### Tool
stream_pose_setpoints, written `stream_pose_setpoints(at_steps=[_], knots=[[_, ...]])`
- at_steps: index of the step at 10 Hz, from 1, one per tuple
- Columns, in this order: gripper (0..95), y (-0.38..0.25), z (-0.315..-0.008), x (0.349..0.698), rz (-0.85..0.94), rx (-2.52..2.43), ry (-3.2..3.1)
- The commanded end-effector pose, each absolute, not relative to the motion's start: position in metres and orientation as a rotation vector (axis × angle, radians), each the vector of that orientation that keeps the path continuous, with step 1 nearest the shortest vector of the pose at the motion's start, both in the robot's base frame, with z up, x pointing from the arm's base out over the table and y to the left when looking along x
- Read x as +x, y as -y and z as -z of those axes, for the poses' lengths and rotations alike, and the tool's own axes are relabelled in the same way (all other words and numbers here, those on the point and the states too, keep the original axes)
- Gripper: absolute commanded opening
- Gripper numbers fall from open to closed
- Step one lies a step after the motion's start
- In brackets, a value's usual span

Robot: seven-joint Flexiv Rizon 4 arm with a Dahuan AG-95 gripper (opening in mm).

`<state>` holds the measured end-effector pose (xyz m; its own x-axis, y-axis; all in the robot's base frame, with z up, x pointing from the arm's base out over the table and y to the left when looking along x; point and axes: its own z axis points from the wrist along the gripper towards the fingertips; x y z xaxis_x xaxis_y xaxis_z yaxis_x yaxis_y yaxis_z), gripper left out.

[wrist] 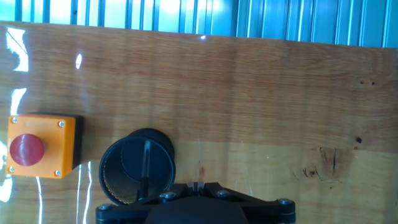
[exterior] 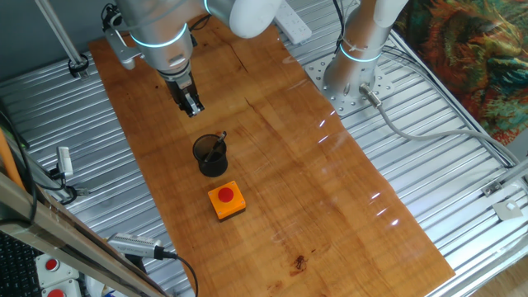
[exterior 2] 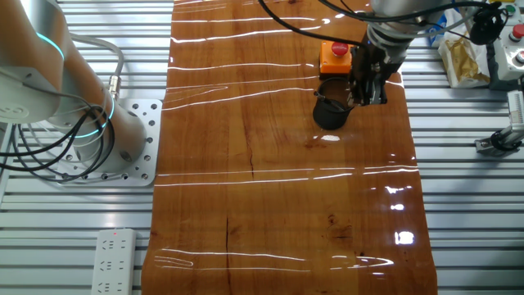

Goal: Put the pen into the pen holder

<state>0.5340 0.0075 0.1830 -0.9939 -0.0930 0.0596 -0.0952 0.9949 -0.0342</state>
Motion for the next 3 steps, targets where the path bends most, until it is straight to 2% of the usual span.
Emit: stream_pose_setpoints(at_steps=[1, 3], knots=[[0.0, -0.0083, -0.1828, 0.5345, -0.054, 0.143, 3.077], [0.0, -0.0084, -0.1827, 0.5345, -0.056, 0.154, 3.074]])
